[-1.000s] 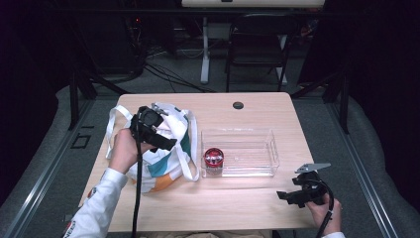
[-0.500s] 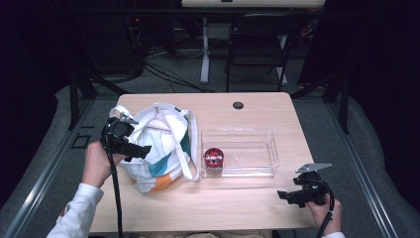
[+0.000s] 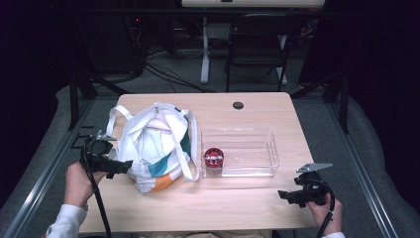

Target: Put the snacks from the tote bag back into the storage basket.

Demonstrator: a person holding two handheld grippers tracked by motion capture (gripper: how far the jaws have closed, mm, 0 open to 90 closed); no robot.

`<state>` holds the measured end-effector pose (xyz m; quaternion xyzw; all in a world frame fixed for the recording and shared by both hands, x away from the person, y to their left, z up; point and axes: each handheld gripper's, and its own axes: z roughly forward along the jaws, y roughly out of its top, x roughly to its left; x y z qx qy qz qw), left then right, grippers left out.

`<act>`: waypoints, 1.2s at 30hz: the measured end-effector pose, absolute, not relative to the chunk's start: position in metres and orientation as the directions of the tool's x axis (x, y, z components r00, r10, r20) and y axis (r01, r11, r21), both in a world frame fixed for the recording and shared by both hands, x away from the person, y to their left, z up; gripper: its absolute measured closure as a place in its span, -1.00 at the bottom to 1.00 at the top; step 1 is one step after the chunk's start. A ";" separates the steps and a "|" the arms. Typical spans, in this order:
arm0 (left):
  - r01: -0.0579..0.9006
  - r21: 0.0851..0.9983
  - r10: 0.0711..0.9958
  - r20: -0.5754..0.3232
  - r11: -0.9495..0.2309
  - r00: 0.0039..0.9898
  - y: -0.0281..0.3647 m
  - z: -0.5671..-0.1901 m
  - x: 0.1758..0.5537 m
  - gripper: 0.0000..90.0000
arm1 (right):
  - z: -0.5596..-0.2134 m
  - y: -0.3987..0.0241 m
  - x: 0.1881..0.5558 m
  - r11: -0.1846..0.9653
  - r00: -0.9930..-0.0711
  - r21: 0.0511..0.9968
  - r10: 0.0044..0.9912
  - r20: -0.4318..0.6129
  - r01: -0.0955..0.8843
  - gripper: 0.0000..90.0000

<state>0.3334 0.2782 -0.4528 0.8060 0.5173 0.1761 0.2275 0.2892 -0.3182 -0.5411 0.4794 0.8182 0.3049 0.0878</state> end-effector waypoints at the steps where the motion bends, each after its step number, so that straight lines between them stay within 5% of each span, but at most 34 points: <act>1: 0.760 0.544 0.917 0.046 -0.355 0.396 0.281 -0.456 0.332 -0.97 | -0.541 -0.318 0.289 0.353 -0.522 0.582 0.840 0.147 0.733 -0.70; 36: 0.852 0.400 0.930 0.005 -0.338 0.367 0.293 -0.537 0.309 -1.00 | -0.543 -0.316 0.290 0.363 -0.530 0.567 0.833 0.157 0.739 -0.70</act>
